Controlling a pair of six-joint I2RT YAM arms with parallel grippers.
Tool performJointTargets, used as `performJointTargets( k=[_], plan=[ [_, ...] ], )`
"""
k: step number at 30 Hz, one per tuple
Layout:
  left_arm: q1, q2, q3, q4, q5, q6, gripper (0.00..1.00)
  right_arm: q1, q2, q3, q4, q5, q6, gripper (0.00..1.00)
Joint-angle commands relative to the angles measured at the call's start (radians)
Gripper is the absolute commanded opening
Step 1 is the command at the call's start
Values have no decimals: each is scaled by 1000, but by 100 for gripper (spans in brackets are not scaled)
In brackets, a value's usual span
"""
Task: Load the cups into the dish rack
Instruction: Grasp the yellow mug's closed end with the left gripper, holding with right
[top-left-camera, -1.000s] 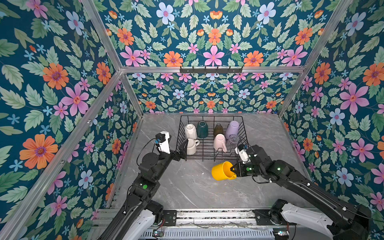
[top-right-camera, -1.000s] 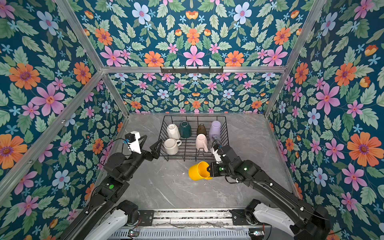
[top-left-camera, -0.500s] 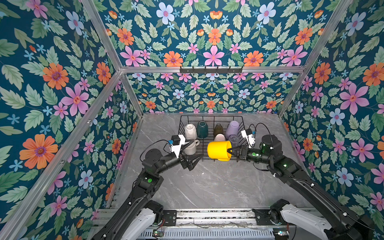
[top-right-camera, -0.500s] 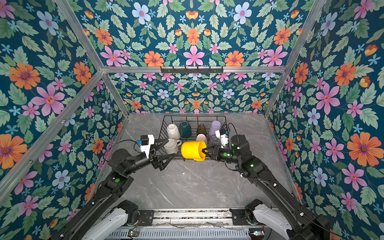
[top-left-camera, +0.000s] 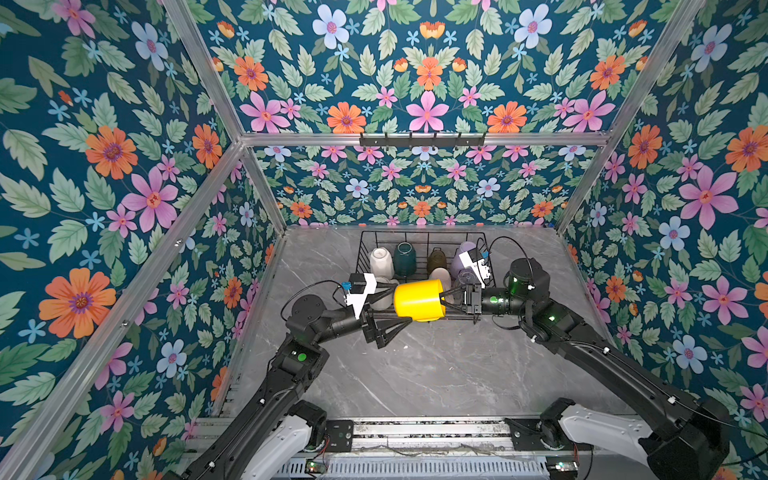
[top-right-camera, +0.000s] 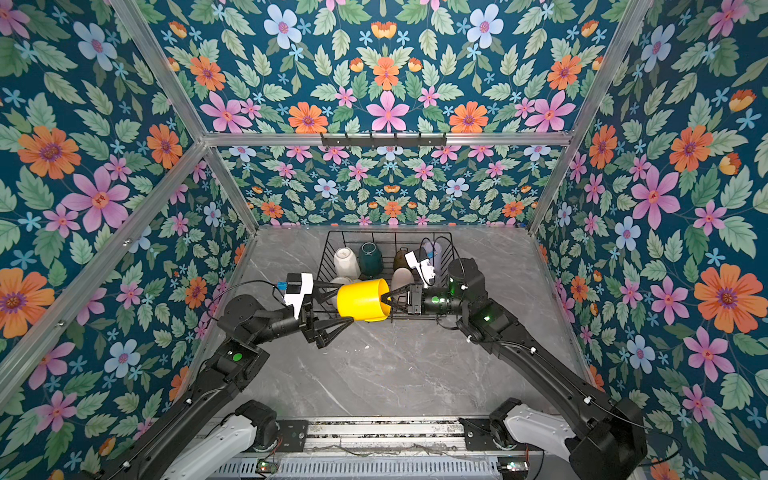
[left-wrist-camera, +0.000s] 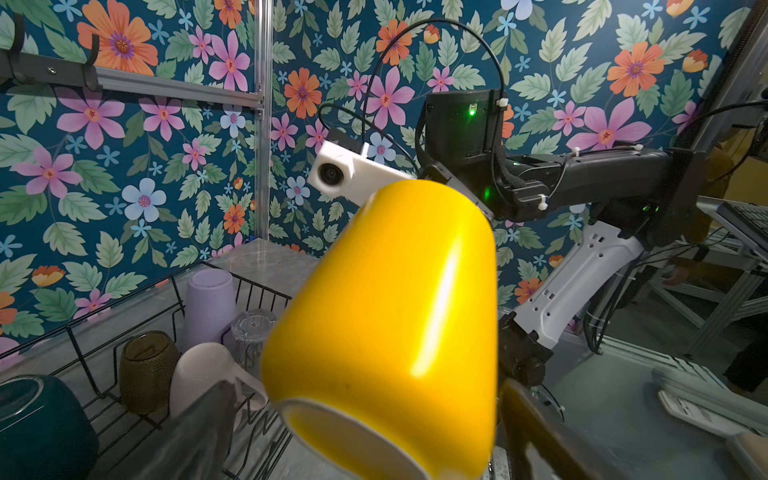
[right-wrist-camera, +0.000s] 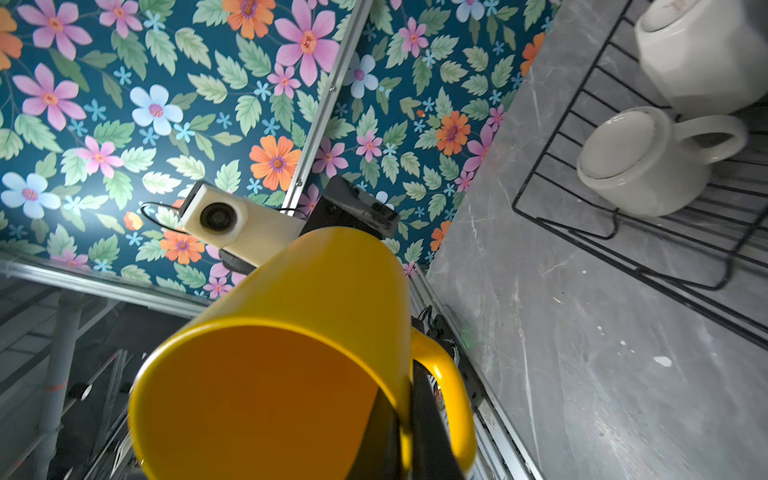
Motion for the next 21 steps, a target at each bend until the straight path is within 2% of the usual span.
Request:
performJointTargets(
  k=[1,12,21],
  plan=[
    [1,4,8,39,11,-2,100,25,15,25,105,-52,-24,0],
    [1,12,13,74,68,-28,99,55,85,29,206,-85,22,0],
    [1,46,25,85,121,-48,93,64,117,23,269,-89,47,0]
  ],
)
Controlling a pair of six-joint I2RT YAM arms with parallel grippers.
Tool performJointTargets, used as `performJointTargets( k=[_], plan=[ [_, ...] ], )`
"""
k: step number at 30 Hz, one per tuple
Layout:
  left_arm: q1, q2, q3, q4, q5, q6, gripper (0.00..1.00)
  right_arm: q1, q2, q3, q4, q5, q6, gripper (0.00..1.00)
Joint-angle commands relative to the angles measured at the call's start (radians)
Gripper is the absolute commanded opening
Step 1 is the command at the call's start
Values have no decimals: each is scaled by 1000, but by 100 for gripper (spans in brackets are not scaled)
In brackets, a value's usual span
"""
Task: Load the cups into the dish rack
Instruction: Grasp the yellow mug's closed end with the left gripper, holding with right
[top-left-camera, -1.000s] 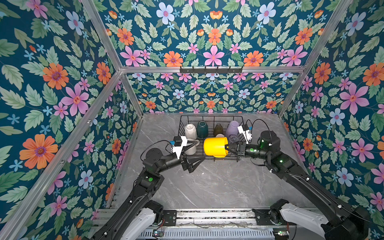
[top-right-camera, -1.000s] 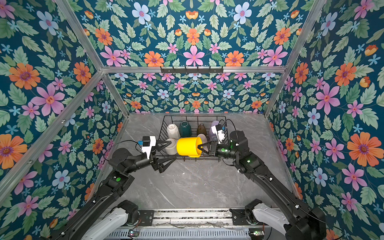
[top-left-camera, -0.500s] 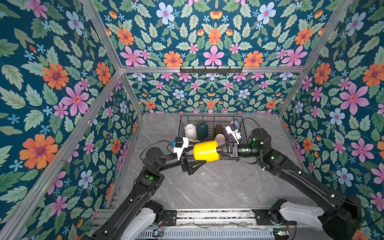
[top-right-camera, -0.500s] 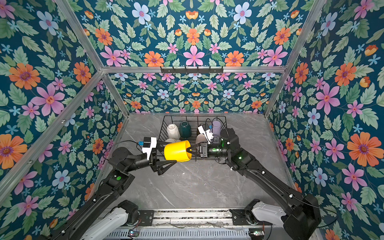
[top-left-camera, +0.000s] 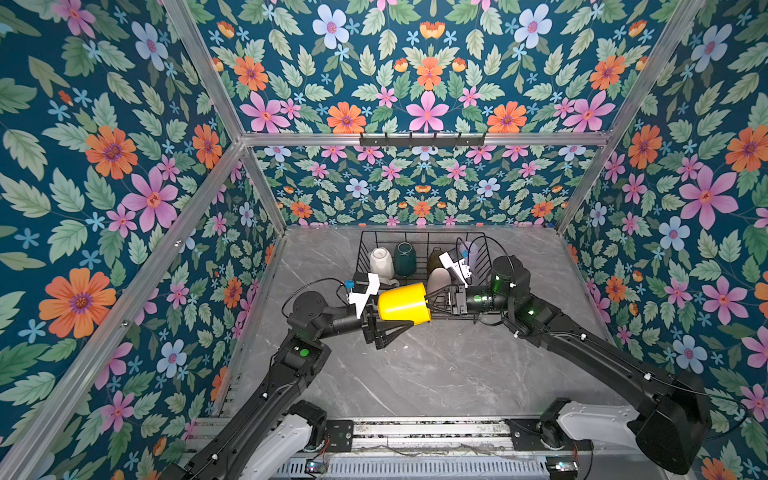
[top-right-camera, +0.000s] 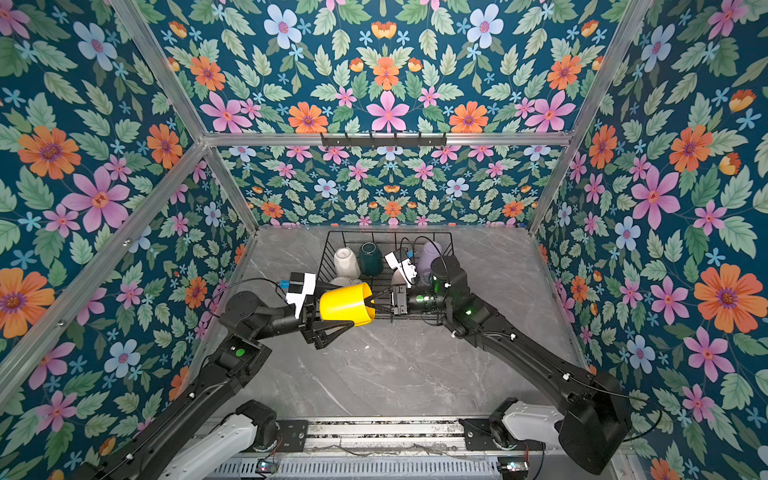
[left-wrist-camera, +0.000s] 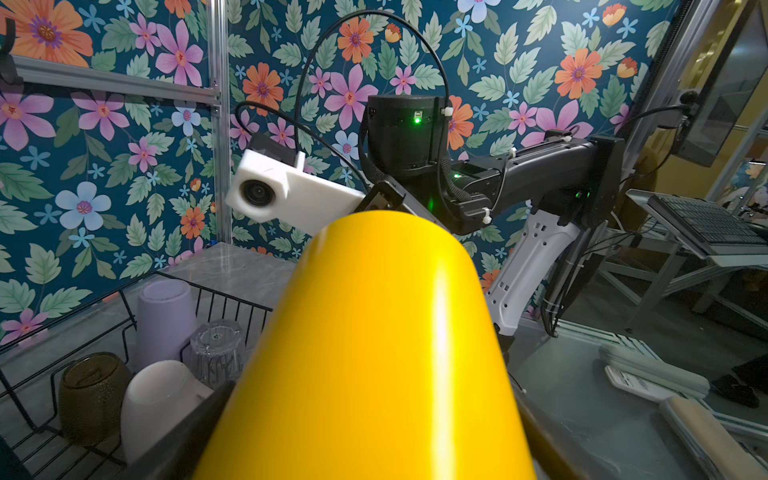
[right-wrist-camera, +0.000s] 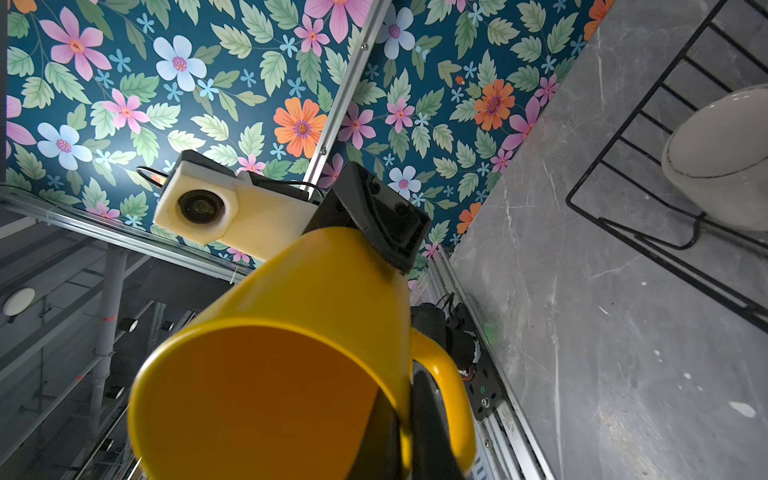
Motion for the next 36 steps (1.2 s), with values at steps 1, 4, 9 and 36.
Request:
performJointTargets(
  k=[1,4,9,36],
  plan=[
    [1,5,5,41,26,-16,92,4,2,3,125,-28,21,0],
    [1,6,4,53,37,-22,89,8,12,-2,150,-27,34,0],
    [0,5,-1,58,39,-25,83,16,32,-9,188,-23,58,0],
    [2,-22,51,-105,-68,48,0,23,1,8,6,86,-28,28]
  ],
)
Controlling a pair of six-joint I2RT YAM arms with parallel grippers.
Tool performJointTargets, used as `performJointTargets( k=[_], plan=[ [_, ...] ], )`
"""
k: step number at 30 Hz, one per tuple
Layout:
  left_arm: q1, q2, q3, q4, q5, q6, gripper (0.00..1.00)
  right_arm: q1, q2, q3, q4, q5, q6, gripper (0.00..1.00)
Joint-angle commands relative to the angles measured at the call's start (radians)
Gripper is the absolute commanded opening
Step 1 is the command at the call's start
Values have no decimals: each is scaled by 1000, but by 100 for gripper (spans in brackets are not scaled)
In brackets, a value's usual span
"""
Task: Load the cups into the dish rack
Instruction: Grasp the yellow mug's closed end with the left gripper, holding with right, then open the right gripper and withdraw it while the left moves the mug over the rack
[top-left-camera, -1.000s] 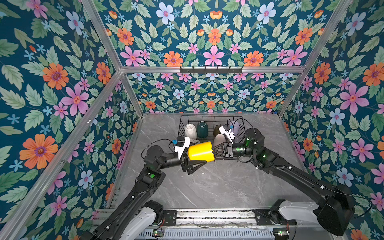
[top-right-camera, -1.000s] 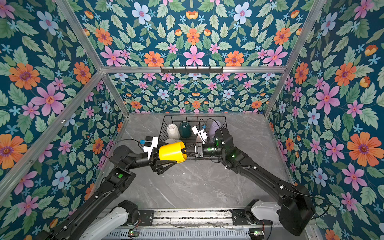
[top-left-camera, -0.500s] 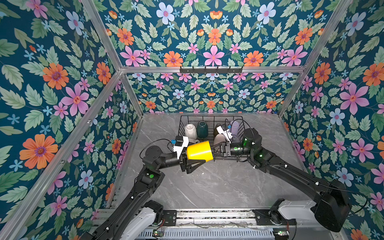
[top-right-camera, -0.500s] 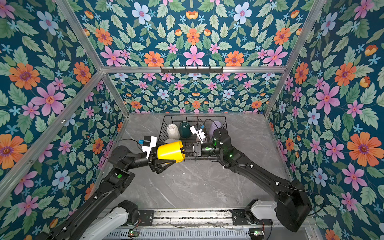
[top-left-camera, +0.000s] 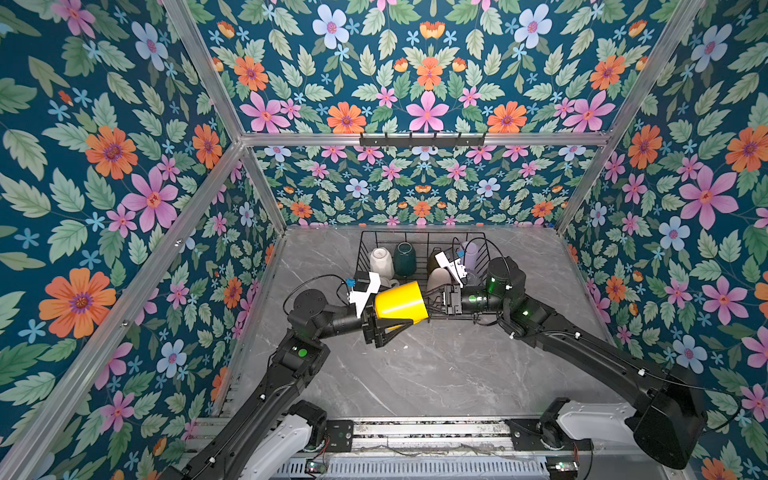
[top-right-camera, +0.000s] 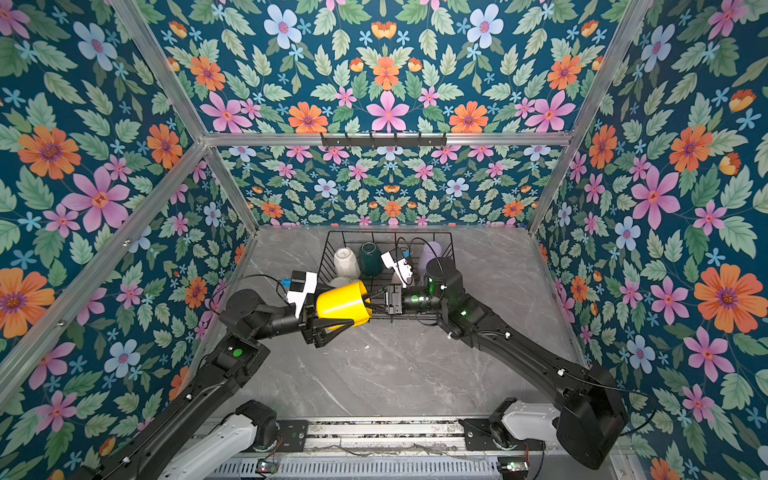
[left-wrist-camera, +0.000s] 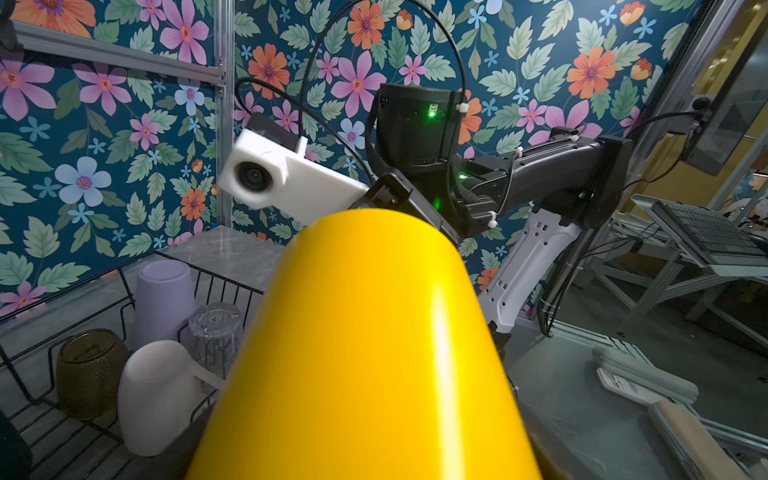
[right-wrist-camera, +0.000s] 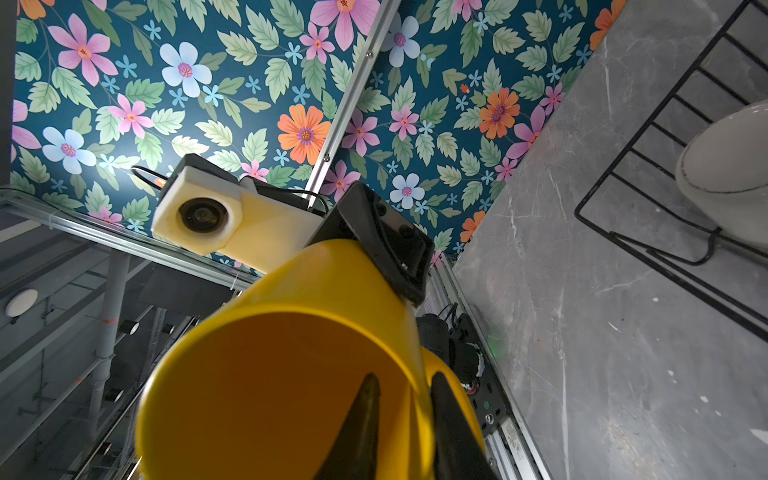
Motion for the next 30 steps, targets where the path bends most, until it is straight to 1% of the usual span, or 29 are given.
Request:
performJointTargets(
  k=[1,2,5,7,10,14,15,18,21,24,27,30],
  plan=[
    [1,-7,29,-20,-44,47,0,-5,-22,8,-61,55,-51,32],
    [1,-9,35,-38,-55,57,0,-9,-32,7,-91,74,-62,35],
    [1,-6,64,-112,-110,89,0,-26,-81,4,-223,166,-116,49],
    [2,8,94,-176,-158,112,0,-33,-124,11,-356,275,-172,61],
    [0,51,148,-269,-254,135,0,-34,-194,21,-531,473,-239,74],
    [1,158,254,-416,-413,126,0,-35,-315,-27,-609,693,-245,87],
    [1,195,288,-459,-446,122,0,-36,-353,-49,-619,758,-234,87],
    [-1,297,373,-550,-514,103,0,-47,-480,-132,-621,919,-183,97],
    [-6,377,438,-606,-553,90,0,-90,-596,-209,-621,980,-136,99],
    [-20,427,481,-628,-590,77,0,-123,-673,-246,-648,990,-123,99],
    [-31,466,514,-646,-619,65,0,-125,-701,-249,-684,1012,-136,99],
    [-48,507,554,-680,-664,64,0,-126,-694,-241,-706,1017,-159,99]
  ],
)
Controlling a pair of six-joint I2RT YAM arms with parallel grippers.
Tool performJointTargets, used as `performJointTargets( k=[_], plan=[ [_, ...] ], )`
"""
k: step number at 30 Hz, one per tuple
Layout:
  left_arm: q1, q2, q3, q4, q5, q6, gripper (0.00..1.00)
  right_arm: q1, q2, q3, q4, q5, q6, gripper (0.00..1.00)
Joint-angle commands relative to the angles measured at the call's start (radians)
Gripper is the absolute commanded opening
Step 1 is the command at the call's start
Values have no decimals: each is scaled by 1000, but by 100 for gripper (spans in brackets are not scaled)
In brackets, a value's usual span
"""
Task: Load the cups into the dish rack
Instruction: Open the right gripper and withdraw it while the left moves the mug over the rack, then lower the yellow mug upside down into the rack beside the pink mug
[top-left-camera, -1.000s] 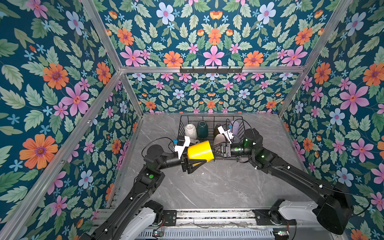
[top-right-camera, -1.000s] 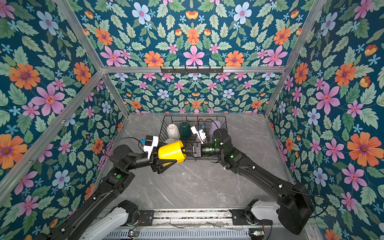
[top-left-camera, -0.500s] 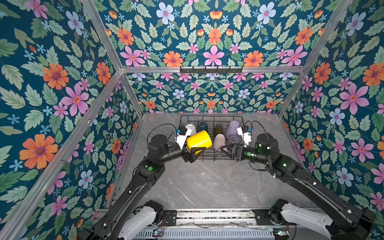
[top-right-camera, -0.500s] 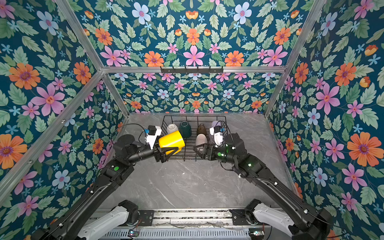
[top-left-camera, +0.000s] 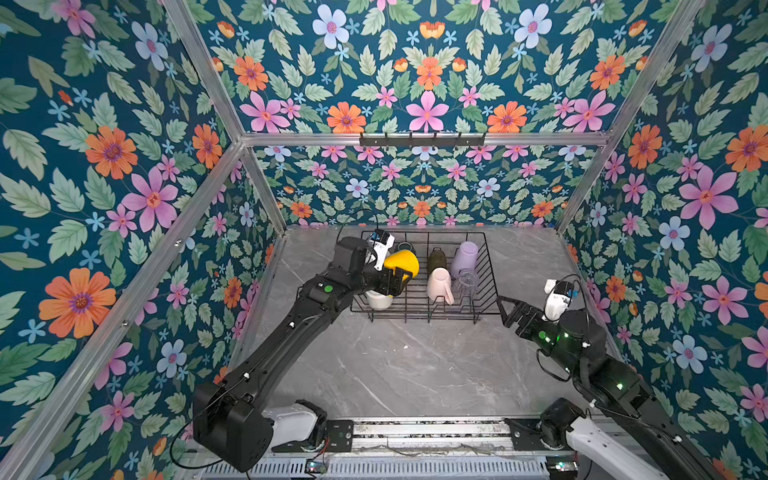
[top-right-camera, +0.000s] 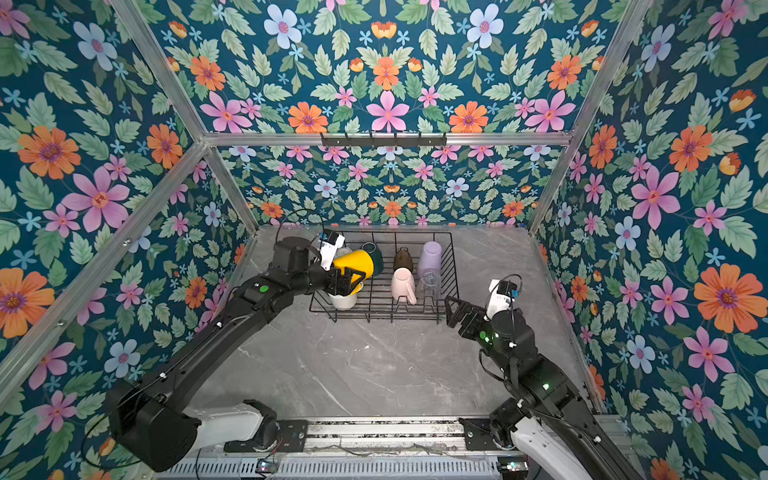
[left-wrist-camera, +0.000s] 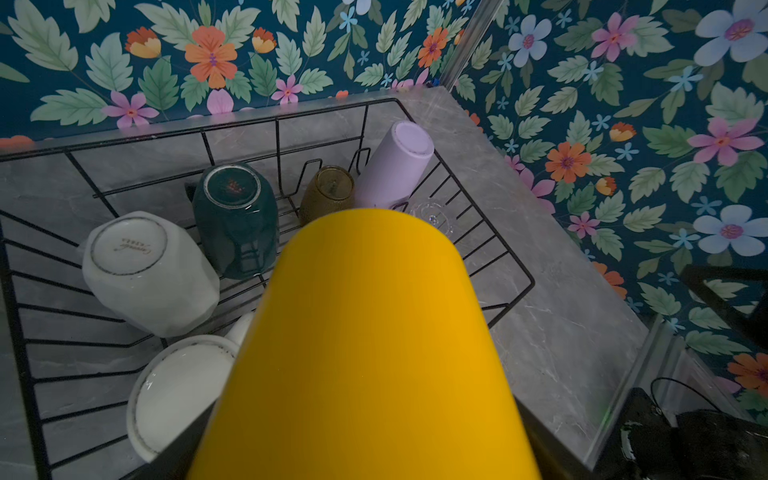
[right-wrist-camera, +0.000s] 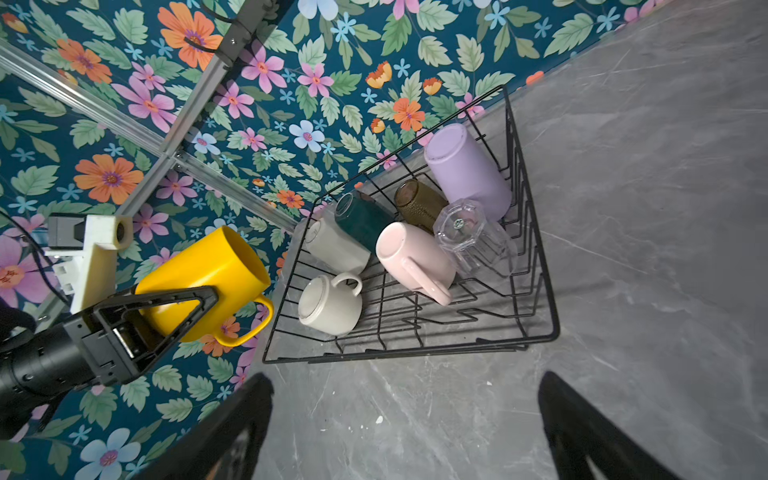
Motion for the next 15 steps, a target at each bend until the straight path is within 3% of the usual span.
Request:
performJointTargets(
  k=[1,15],
  plan=[
    [-16,34,45,-13,-72,-6,0,1,8,7,-32,45,-23,98],
    [-102,263,197,-165,-256,12,0,-1,52,-14,5,36,-65,98]
  ],
)
